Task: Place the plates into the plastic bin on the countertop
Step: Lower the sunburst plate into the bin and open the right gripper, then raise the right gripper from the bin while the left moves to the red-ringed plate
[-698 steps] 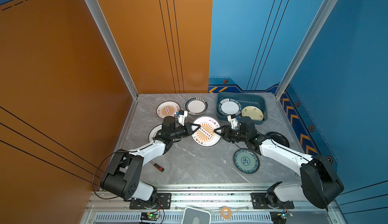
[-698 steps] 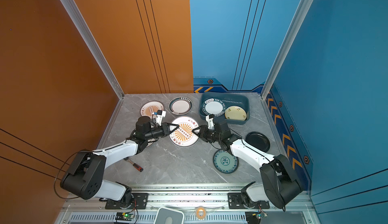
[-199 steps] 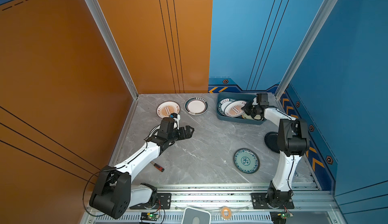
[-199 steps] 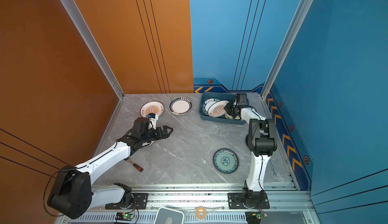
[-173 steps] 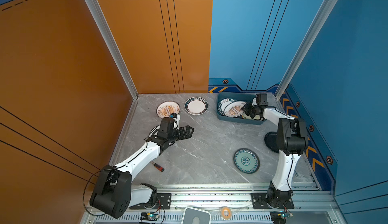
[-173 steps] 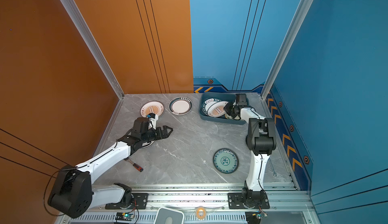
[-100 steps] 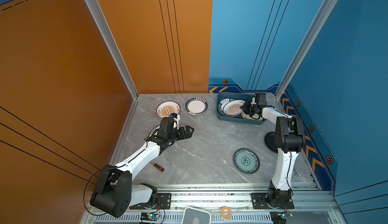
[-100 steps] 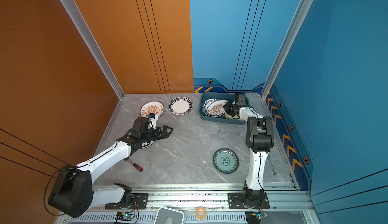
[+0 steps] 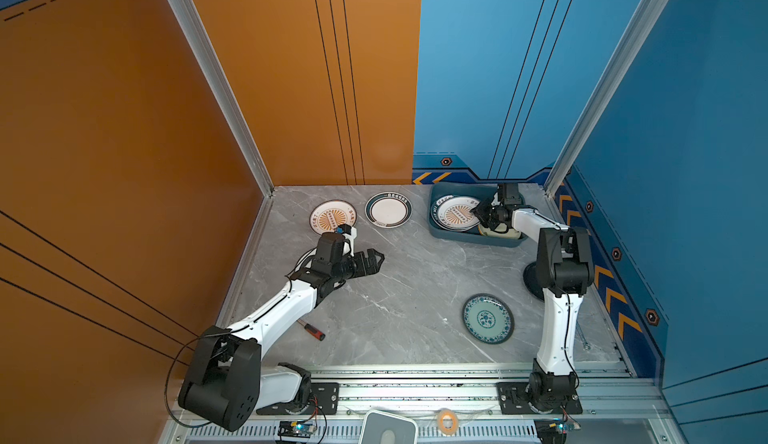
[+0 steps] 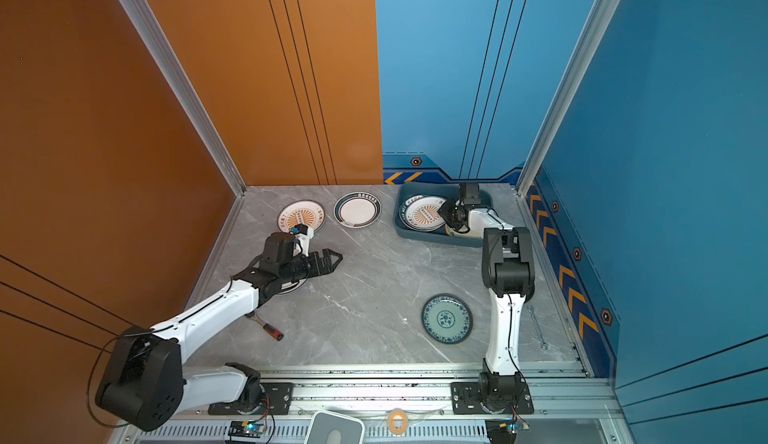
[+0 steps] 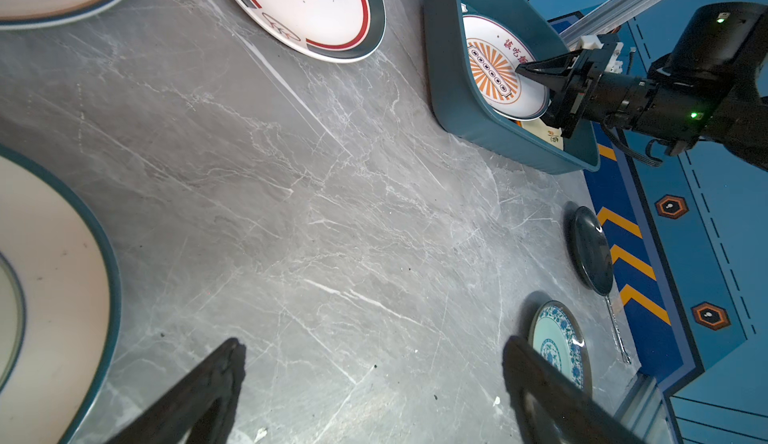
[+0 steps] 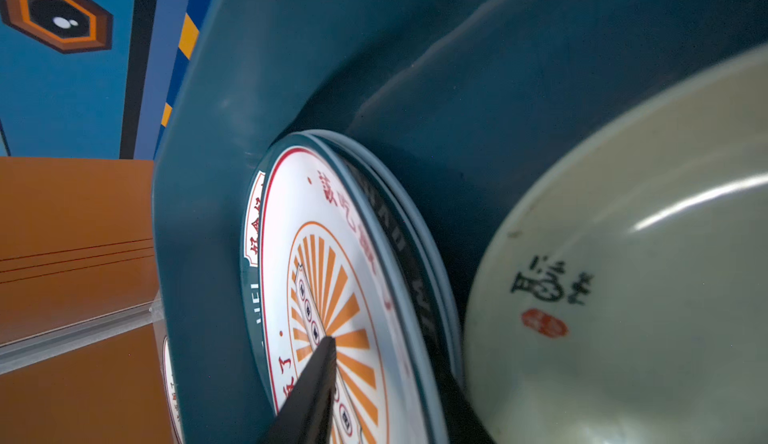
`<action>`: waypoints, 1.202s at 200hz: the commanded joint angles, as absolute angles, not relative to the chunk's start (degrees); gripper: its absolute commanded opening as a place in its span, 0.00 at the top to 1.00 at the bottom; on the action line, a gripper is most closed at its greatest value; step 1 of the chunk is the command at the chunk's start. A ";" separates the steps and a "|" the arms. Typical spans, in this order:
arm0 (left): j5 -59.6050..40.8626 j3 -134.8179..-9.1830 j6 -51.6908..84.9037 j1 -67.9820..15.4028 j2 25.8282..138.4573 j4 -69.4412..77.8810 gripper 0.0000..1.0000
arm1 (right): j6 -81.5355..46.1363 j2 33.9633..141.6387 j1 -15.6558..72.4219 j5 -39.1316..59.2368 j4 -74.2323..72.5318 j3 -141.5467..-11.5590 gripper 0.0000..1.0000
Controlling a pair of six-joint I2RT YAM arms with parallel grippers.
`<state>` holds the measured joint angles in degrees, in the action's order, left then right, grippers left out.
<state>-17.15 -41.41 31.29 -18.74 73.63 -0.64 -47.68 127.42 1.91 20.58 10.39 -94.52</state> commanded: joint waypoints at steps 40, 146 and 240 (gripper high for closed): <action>-18.84 -42.64 30.58 -18.63 74.17 -0.20 0.02 | -37.70 129.50 4.76 9.47 29.07 -106.05 0.55; -17.85 -43.22 30.15 -18.98 74.95 -0.91 0.02 | -28.91 129.01 5.93 -2.00 39.52 -112.05 0.53; -10.04 -60.09 38.19 -17.39 97.69 2.45 0.01 | -29.57 99.04 5.72 -0.45 28.30 -84.13 0.55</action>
<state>-12.40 -55.05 33.95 -17.91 91.53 0.40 -29.36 107.70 5.67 -1.87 33.10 -90.70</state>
